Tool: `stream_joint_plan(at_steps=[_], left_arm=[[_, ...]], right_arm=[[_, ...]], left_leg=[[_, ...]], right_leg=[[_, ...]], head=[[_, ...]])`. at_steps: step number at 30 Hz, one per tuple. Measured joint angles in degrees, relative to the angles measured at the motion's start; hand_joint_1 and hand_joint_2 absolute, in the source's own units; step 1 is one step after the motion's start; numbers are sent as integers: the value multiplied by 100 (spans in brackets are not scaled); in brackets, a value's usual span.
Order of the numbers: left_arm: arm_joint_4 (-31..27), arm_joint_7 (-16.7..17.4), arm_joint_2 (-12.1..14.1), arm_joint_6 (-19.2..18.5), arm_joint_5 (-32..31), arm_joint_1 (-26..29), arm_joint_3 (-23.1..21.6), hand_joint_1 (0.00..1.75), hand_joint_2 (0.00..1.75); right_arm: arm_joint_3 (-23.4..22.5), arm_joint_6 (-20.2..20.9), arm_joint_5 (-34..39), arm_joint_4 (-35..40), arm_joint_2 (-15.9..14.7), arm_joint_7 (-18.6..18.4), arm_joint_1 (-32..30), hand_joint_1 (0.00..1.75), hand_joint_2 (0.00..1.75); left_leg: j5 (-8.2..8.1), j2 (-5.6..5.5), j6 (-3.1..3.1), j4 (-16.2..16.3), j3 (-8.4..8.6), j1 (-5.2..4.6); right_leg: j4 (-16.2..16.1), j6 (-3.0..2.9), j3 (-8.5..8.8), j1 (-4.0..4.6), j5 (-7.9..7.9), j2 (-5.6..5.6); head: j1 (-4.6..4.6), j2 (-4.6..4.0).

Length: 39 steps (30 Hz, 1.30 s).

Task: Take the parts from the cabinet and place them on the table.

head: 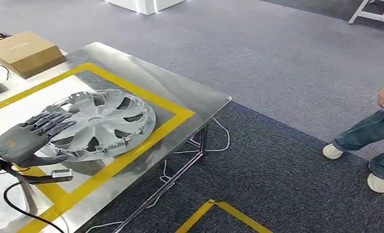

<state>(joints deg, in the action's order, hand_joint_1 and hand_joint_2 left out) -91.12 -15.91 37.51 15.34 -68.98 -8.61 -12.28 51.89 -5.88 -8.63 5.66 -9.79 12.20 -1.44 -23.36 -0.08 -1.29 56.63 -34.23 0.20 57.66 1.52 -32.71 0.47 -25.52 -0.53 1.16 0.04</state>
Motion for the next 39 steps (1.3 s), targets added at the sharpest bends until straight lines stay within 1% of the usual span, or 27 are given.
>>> stream_joint_plan(at_steps=[6, 13, 17, 18, 19, 20, 21, 22, 23, 24, 25, 26, 27, 28, 29, 30, 31, 32, 33, 34, 35, 36, 37, 38, 39], left_arm=[[0, -4, 50, 9, 2, 25, 46, 0, 0], [0, -4, 77, 103, 57, 123, 184, 0, 0], [0, -6, 74, 131, 59, 166, 271, 0, 0], [0, -7, 85, 142, 59, 169, 295, 0, 0], [0, -13, 96, 159, 59, 176, 324, 0, 0], [0, -17, 97, 168, 59, 184, 359, 0, 0], [2, -17, 94, 184, 59, 178, 405, 0, 0], [2, -17, 92, 190, 59, 165, 433, 0, 0], [5, -17, 74, 192, 59, 183, 439, 0, 0], [11, -17, 68, 192, 59, 214, 448, 0, 0], [20, -22, 59, 192, 59, 238, 455, 0, 0], [33, -22, 46, 192, 59, 252, 463, 0, 0], [42, -22, 42, 192, 59, 257, 472, 0, 0], [50, -22, 39, 192, 57, 258, 481, 0, 0], [57, -22, 39, 192, 59, 257, 496, 0, 0], [57, -22, 53, 192, 59, 255, 520, 0, 0], [61, -22, 63, 192, 55, 256, 549, 0, 0], [61, -24, 63, 199, 59, 269, 566, 0, 0], [66, -24, 68, 199, 59, 270, 573, 0, 0], [72, -24, 68, 199, 57, 287, 575, 0, 0], [77, -24, 70, 199, 59, 311, 577, 0, 0], [77, -24, 77, 197, 59, 316, 584, 0, 0], [77, -24, 74, 199, 59, 296, 586, 0, 0], [77, -24, 70, 199, 59, 291, 586, 0, 0], [79, -24, 66, 199, 59, 302, 586, 0, 0]], right_arm=[[2, -9, -4, 9, -2, 2, 0, 0, 0], [9, -20, -33, 13, -2, 28, -2, 0, 0], [48, -161, -142, 13, -2, -28, -3, 0, 0], [55, -225, -175, 24, -2, -39, 0, 0, 0], [72, -286, -221, 30, -2, -52, 8, 0, 0], [92, -345, -254, 37, -22, -61, 17, 0, 0], [120, -388, -284, 44, -24, -59, 4, 0, 0], [144, -413, -304, 55, -22, -61, 10, 0, 0], [159, -417, -313, 55, -22, -70, 13, 0, 0], [173, -424, -319, 57, -22, -70, 11, 0, 0], [181, -424, -321, 61, -22, -79, 4, 0, 0], [188, -424, -321, 66, -22, -83, 1, 0, 0], [190, -424, -321, 68, -22, -87, 1, 0, 0], [192, -424, -321, 68, -24, -90, 4, 0, 0], [197, -424, -321, 70, -24, -96, 3, 0, 0], [203, -422, -326, 81, 7, -96, 9, 0, 0], [210, -420, -328, 87, 9, -103, 14, 0, 0], [216, -420, -330, 88, 7, -103, 18, 0, 0], [221, -411, -330, 87, 7, -105, 18, 0, 0], [225, -411, -330, 90, 7, -103, 16, 0, 0], [227, -411, -330, 90, 5, -105, 18, 0, 0], [227, -415, -330, 92, 2, -105, 21, 0, 0], [227, -415, -330, 92, 2, -105, 18, 0, 0], [227, -415, -330, 92, 2, -105, 9, 0, 0], [227, -415, -330, 92, 2, -105, -4, 0, 0]], left_leg=[[1, 0, 0, 0, 0, 0], [1, 0, 0, 0, -1, 0], [1, 0, 0, 0, -1, 0], [-29, -9, 76, 3, -18, -25], [-1, -27, 141, -80, 0, -25], [100, -49, 166, -228, 105, 52], [118, -85, 183, -277, 139, 49], [130, -105, 194, -277, 137, 56], [132, -144, 190, -276, 133, 57], [134, -185, 186, -275, 128, 57], [139, -245, 170, -272, 123, 66], [142, -309, 139, -270, 124, 83], [142, -373, 99, -264, 124, 107], [135, -448, 42, -239, 123, 145], [111, -521, -18, -183, 107, 188], [83, -573, -84, -119, 52, 198], [58, -647, -141, -34, -13, 177], [104, -698, -147, -55, -41, 192], [148, -753, -159, -94, -51, 199], [172, -826, -188, -101, -74, 217], [154, -754, -196, -84, -83, 232], [41, -360, -187, 79, -150, 180], [-193, -155, -180, 454, -330, 164], [-441, -80, -173, 942, -557, 159], [-650, -61, -162, 1438, -785, 158]], right_leg=[[0, 0, 1, 0, 0, -1], [0, 0, 1, 0, 0, -1], [0, 0, 0, 0, 0, 0], [-55, 72, 28, -32, 23, -43], [-94, 102, 54, -27, 35, -58], [-69, 110, 4, -20, 9, -70], [86, 125, -49, -13, -118, -20], [444, 133, -200, -29, -346, 21], [969, 147, -436, -48, -596, 34], [1419, 172, -649, -73, -776, 39], [1700, 208, -785, -99, -836, 39], [1657, 234, -765, -127, -753, 42], [1375, 261, -623, -156, -565, 48], [864, 300, -356, -202, -308, 94], [308, 365, -41, -274, -84, 259], [69, 448, 93, -327, -207, 602], [68, 312, 113, -315, -180, 541], [103, 259, 88, -290, -173, 458], [138, 209, 75, -266, -171, 404], [160, 173, 67, -257, -173, 331], [148, 113, 63, -266, -157, 244], [143, 63, 71, -245, -154, 181], [137, 27, 66, -218, -149, 112], [137, 13, 53, -196, -148, 37], [138, -3, 45, -175, -156, -46]], head=[[0, 0], [-2, 0], [-2, 0], [2, 0], [9, 0], [7, 0], [-15, 0], [-28, 0], [-50, 0], [-50, 0], [-48, 0], [-48, 0], [-48, 0], [-50, 0], [-52, 0], [-81, 0], [-96, 0], [-85, 0], [-87, 0], [-90, 0], [-79, 0], [-66, 0], [-31, 0], [-41, 0], [-33, 0]])
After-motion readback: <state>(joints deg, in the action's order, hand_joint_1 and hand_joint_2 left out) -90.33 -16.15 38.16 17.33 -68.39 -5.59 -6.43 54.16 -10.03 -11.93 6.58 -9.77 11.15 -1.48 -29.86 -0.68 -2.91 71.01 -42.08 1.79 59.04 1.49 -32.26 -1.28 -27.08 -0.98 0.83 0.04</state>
